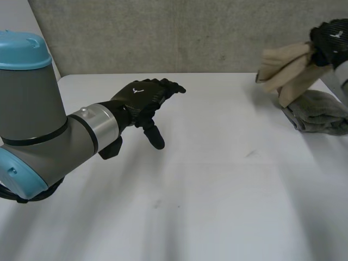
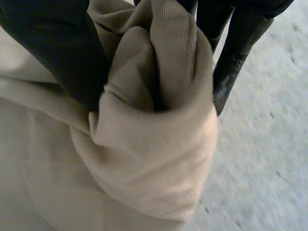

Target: Fold the laundry.

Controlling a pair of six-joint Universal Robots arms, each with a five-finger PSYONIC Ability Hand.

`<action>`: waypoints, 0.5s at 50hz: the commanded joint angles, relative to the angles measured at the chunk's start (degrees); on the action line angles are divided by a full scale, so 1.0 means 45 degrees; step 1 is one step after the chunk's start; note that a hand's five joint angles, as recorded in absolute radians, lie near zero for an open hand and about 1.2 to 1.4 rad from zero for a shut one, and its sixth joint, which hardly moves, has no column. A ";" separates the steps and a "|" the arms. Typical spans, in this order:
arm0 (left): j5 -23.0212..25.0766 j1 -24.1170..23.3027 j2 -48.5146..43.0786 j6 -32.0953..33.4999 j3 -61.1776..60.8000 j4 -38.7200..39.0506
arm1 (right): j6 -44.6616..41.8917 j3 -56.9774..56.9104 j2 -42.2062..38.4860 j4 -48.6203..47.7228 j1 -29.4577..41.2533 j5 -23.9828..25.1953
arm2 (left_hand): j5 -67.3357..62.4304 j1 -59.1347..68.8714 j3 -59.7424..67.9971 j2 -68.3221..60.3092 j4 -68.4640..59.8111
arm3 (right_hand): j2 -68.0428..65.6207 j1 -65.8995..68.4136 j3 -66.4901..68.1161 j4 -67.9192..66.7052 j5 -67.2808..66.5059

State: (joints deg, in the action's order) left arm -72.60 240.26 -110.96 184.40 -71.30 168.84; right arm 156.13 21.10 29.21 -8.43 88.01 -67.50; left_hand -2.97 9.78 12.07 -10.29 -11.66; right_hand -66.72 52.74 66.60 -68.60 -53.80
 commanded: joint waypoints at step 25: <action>-0.0019 0.0007 -0.0441 0.0000 -0.0015 0.0018 | -0.2759 0.3435 -0.1082 0.0154 -0.3619 0.3535 | -0.0024 0.0731 0.0224 -0.0620 -0.0313 | -0.2952 0.6058 0.2978 -0.2534 -0.3600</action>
State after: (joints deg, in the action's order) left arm -72.62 240.22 -112.93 184.39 -71.37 168.85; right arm 151.07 31.73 23.03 -7.73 74.63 -53.63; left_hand -2.97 9.79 12.07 -10.29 -11.66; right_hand -67.49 52.74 67.75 -68.60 -55.40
